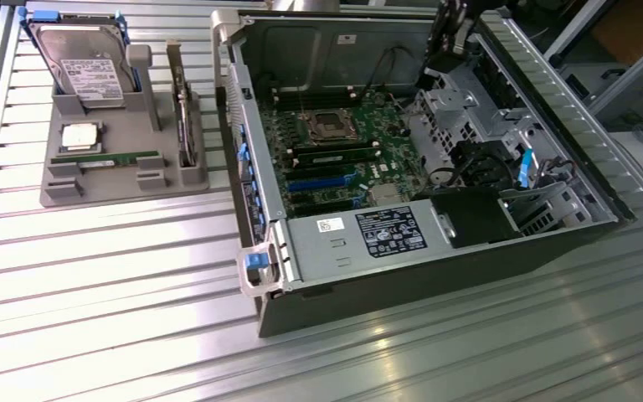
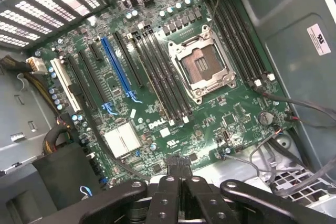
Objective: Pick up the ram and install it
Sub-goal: 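Press down the ram until it locks into place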
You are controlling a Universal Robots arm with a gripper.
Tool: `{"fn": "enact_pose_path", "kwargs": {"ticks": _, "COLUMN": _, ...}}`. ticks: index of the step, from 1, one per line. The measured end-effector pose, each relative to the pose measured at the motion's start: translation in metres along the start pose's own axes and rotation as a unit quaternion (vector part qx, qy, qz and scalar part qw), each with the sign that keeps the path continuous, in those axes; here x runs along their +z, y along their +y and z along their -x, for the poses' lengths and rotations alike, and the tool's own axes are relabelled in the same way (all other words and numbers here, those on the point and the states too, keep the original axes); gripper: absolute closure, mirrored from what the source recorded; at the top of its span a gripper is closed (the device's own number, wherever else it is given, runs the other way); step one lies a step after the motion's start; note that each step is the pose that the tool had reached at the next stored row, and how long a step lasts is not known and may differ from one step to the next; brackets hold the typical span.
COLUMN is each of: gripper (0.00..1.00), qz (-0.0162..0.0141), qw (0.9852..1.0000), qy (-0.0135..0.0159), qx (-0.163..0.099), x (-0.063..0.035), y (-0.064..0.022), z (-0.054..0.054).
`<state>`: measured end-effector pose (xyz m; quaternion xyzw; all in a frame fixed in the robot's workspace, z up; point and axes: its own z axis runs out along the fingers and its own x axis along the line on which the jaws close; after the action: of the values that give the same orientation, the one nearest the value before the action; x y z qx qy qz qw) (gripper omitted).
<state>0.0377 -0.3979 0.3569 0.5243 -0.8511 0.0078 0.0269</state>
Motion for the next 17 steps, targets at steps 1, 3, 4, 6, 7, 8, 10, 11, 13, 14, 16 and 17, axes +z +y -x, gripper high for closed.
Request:
{"fn": "enact_pose_path", "kwargs": {"ticks": 1, "gripper": 0.89, "qz": 0.0003, "qw": 1.0, "qy": -0.0001, "qx": 0.005, "x": 0.0, "y": 0.0, "z": 0.0}}
{"fn": "enact_pose_path", "kwargs": {"ticks": 3, "gripper": 0.89, "qz": 0.001, "qw": 0.9998, "qy": -0.0003, "qx": 0.018, "x": 0.0, "y": 0.0, "z": 0.0}}
{"fn": "enact_pose_path", "kwargs": {"ticks": 4, "gripper": 0.89, "qz": 0.0013, "qw": 0.9997, "qy": -0.0003, "qx": 0.023, "x": 0.0, "y": 0.0, "z": 0.0}}
{"fn": "enact_pose_path", "kwargs": {"ticks": 6, "gripper": 0.89, "qz": 0.0021, "qw": 0.9993, "qy": -0.0006, "qx": 0.038, "x": 0.0, "y": 0.0, "z": 0.0}}
{"fn": "enact_pose_path", "kwargs": {"ticks": 7, "gripper": 0.89, "qz": 0.0025, "qw": 0.9989, "qy": -0.0006, "qx": 0.046, "x": 0.0, "y": 0.0, "z": 0.0}}
{"fn": "enact_pose_path", "kwargs": {"ticks": 8, "gripper": 0.89, "qz": 0.003, "qw": 0.9985, "qy": -0.0008, "qx": 0.055, "x": 0.0, "y": 0.0, "z": 0.0}}
{"fn": "enact_pose_path", "kwargs": {"ticks": 10, "gripper": 0.89, "qz": 0.0039, "qw": 0.9975, "qy": -0.001, "qx": 0.071, "x": 0.0, "y": 0.0, "z": 0.0}}
{"fn": "enact_pose_path", "kwargs": {"ticks": 11, "gripper": 0.89, "qz": 0.0043, "qw": 0.9969, "qy": -0.0012, "qx": 0.079, "x": 0.0, "y": 0.0, "z": 0.0}}
{"fn": "enact_pose_path", "kwargs": {"ticks": 13, "gripper": 0.89, "qz": 0.0054, "qw": 0.995, "qy": -0.0015, "qx": 0.1, "x": 0.0, "y": 0.0, "z": 0.0}}
{"fn": "enact_pose_path", "kwargs": {"ticks": 14, "gripper": 0.89, "qz": 0.0062, "qw": 0.9935, "qy": -0.0017, "qx": 0.114, "x": 0.0, "y": 0.0, "z": 0.0}}
{"fn": "enact_pose_path", "kwargs": {"ticks": 16, "gripper": 0.89, "qz": 0.0082, "qw": 0.9883, "qy": -0.0023, "qx": 0.152, "x": 0.0, "y": 0.0, "z": 0.0}}
{"fn": "enact_pose_path", "kwargs": {"ticks": 17, "gripper": 0.89, "qz": 0.009, "qw": 0.9861, "qy": -0.0025, "qx": 0.166, "x": 0.0, "y": 0.0, "z": 0.0}}
